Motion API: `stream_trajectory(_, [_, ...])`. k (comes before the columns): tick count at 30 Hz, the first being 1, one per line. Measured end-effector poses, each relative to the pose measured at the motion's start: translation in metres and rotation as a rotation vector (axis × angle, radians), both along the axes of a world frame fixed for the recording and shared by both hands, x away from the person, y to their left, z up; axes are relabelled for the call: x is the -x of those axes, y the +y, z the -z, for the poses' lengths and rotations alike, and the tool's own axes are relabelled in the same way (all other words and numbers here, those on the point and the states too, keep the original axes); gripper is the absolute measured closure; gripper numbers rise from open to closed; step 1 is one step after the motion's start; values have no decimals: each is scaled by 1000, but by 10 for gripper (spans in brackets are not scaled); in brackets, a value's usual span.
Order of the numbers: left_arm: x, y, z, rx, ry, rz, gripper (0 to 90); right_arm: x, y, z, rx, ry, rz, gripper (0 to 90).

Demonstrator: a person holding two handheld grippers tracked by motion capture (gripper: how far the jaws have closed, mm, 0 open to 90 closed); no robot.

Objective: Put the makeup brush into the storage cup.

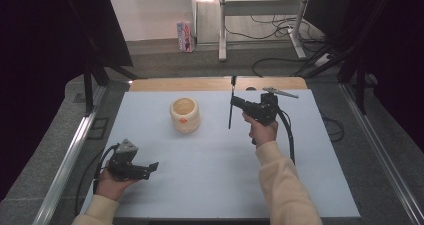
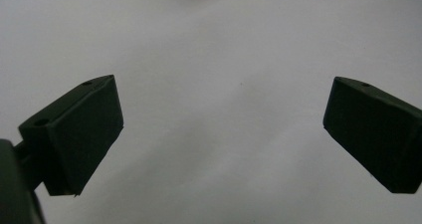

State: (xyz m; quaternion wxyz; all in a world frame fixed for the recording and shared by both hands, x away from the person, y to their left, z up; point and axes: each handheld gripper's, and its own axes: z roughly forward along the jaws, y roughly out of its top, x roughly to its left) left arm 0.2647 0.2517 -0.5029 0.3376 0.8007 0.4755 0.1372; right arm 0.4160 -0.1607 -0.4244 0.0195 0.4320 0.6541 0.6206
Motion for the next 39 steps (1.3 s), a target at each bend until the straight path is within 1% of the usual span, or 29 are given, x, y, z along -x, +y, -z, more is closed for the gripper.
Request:
stream_trajectory(1, [0,0,0,0,0,0,31,-2,2,0,-6,2,14,848])
stream_trajectory(3, [0,0,0,0,0,-1,31,-3,4,0,-11,-3,20,848])
stream_trajectory(5, [0,0,0,0,1,-1,31,-5,6,1,-17,4,18,848])
stream_trajectory(11, [0,1,0,0,1,1,31,-9,12,3,-30,-1,20,848])
stream_trajectory(12, [0,1,0,1,1,1,31,-10,13,3,-39,0,17,848])
stream_trajectory(13, [0,1,0,2,0,-1,31,-11,15,3,-29,3,32,848])
stream_trajectory(16, [0,1,0,2,1,-1,31,-12,16,4,-33,8,33,848])
stream_trajectory(21, [0,1,0,1,1,-2,31,-16,18,4,-48,6,40,848])
stream_trajectory(24, [0,1,0,1,2,-3,31,-18,22,4,-55,-5,53,848])
stream_trajectory(34, [0,1,0,0,2,-3,32,-22,31,6,-74,-8,47,848])
stream_trajectory(39, [-1,1,0,2,2,-3,32,-24,34,8,-85,-2,47,847])
